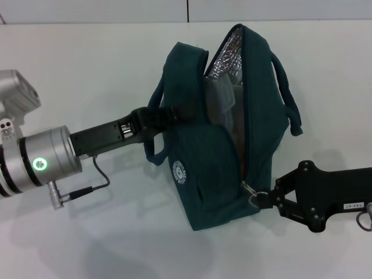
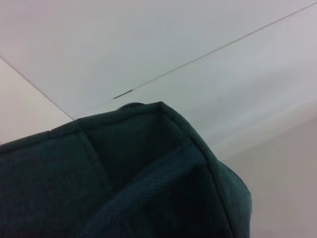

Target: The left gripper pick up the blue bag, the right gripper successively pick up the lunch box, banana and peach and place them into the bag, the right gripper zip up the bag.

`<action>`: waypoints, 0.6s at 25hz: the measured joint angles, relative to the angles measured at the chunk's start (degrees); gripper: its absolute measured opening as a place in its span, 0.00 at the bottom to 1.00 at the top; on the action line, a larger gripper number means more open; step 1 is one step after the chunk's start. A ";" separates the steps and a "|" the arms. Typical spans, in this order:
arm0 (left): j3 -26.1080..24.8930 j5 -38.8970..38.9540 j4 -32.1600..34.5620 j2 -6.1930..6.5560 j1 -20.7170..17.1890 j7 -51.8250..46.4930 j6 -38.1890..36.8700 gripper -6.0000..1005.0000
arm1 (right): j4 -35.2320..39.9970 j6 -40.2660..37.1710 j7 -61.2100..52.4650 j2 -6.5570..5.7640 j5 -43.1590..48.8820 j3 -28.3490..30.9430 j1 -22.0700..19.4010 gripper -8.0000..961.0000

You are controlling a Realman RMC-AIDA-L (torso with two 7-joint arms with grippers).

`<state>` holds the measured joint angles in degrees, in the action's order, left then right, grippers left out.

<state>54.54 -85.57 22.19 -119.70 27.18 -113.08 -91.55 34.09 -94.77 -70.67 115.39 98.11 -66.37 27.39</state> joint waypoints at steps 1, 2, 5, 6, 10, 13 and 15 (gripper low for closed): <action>0.02 -0.10 -0.21 0.00 -0.02 0.43 0.00 0.06 | 0.00 -0.02 -0.04 0.00 0.00 0.00 -0.07 0.02; 0.03 -0.10 -0.60 0.00 -0.06 1.02 0.02 0.06 | 0.02 -0.06 -0.06 0.00 0.00 0.01 -0.11 0.02; 0.04 0.02 -1.56 0.00 -0.29 2.46 0.19 0.12 | 0.69 -0.35 -0.16 -0.07 -0.06 0.15 -0.75 0.02; 0.04 0.02 -1.66 0.00 -0.44 2.78 0.19 0.15 | 1.26 -0.63 -0.27 -0.13 -0.08 0.42 -1.09 0.02; 0.04 0.11 -1.70 -0.05 -1.14 4.63 -0.01 0.40 | 3.56 -2.85 -0.67 -0.30 -0.10 3.14 -2.50 0.02; -0.11 0.36 -1.71 -0.10 -1.72 6.43 -0.10 0.54 | 3.82 -4.88 -0.70 -0.31 -0.12 5.59 -2.75 0.02; -0.20 0.54 -1.71 -0.10 -2.00 6.98 -0.12 0.63 | 3.82 -5.48 -0.70 -0.32 -0.12 6.43 -2.74 0.02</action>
<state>54.34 -85.03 20.48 -119.80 25.18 -106.11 -91.66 37.91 -100.26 -71.37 115.08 97.98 -59.93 24.65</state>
